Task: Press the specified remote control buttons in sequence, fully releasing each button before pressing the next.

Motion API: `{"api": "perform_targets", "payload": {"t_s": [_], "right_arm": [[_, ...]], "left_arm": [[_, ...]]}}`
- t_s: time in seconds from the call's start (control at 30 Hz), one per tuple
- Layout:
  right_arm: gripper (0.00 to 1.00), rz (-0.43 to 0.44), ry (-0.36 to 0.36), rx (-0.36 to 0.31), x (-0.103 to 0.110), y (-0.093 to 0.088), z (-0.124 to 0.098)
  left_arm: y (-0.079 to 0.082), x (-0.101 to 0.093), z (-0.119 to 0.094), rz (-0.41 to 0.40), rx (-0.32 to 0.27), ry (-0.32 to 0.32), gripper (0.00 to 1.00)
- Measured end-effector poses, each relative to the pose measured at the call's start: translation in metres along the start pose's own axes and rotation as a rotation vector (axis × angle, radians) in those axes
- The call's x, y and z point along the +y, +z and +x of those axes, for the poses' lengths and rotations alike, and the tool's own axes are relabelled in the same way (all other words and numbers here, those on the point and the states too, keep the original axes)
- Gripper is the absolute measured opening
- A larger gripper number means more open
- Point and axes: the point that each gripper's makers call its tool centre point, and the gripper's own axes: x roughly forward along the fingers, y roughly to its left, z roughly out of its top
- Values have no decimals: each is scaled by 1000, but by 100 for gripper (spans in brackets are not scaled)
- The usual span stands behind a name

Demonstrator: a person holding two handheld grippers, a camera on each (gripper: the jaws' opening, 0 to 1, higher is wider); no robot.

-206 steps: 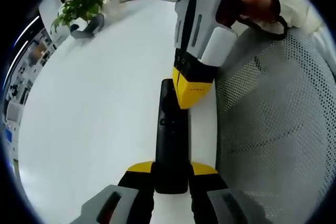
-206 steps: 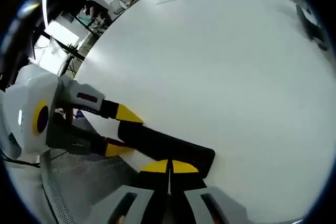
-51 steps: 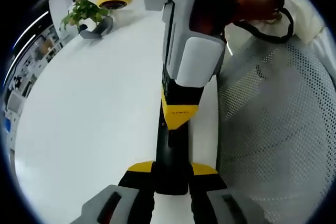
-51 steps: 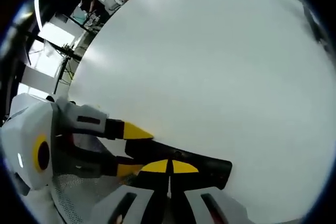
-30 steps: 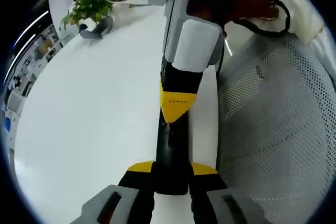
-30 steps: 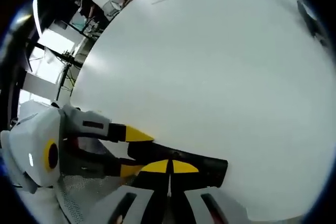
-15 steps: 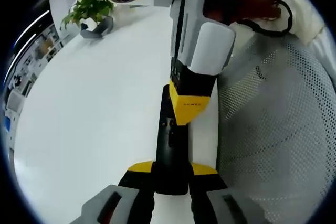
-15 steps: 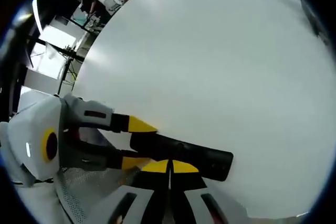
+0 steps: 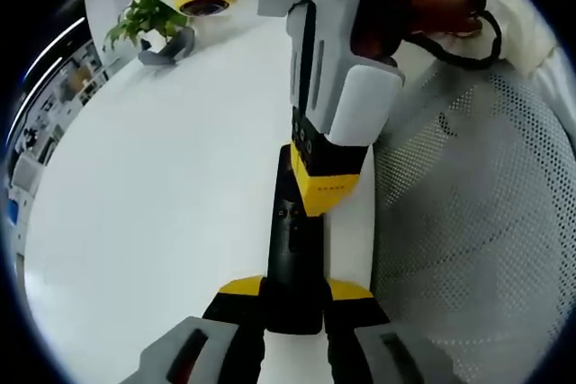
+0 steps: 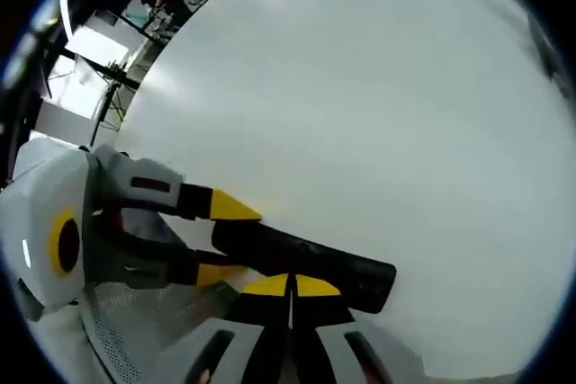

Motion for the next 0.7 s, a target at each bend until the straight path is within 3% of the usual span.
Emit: {"api": "perform_targets", "payload": {"t_s": [0.23, 0.3, 0.7], "right_arm": [[0, 3, 9, 23, 5, -1, 4], [0, -22, -21, 36, 3, -3, 4], [0, 1, 3, 16, 2, -2, 3]], "left_arm": [[0, 0, 0, -4, 0, -1, 24], [0, 0, 0, -5, -2, 0, 24], [0, 0, 0, -6, -13, -2, 24]]}}
